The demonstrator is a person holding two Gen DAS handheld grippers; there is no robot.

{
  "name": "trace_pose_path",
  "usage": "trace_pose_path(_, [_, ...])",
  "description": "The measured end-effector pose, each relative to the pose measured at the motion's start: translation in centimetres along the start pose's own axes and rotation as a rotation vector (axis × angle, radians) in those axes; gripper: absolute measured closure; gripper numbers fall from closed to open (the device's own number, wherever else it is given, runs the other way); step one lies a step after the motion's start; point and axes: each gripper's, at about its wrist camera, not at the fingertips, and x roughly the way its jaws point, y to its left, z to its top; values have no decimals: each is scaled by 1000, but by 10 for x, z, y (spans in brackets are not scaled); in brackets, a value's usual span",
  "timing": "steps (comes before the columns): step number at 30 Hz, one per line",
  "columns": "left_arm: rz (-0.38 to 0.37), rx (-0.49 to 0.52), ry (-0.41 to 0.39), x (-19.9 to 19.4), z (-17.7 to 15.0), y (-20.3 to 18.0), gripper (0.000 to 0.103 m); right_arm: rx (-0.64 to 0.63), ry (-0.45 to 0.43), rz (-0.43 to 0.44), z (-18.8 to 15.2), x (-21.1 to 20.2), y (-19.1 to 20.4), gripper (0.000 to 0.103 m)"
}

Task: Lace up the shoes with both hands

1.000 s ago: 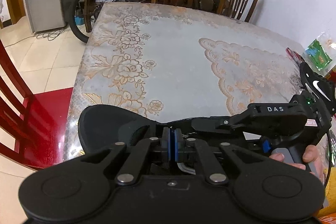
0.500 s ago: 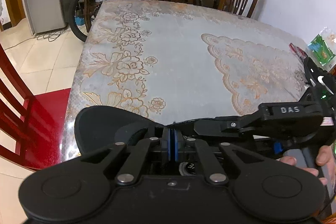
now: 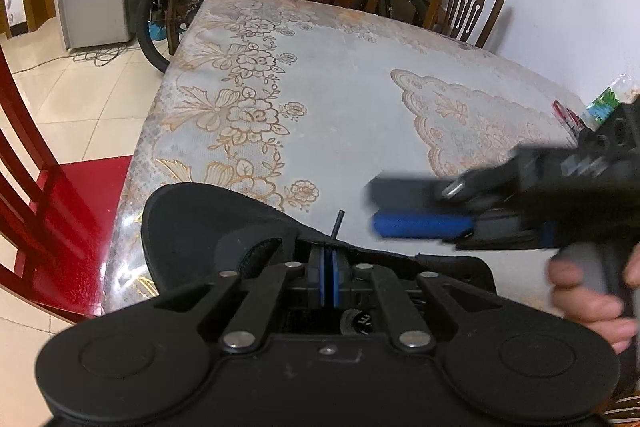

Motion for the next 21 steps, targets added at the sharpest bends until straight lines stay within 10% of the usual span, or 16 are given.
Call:
trace_pose_path(4, [5,7,3,-1,0,-1,100,-130,41,-74,-7,25,10,65])
trace_pose_path(6, [17,27,4,-2,-1,-3,96,-200,34,-101,-9,32,19,87])
trace_pose_path(10, [46,49,-19,-27,-4,-9,67,-251,-6,-102,-6,27,35,100])
trace_pose_path(21, [99,-46,-110,-90,-30,4,51,-274,-298,349,30,-82,140,100])
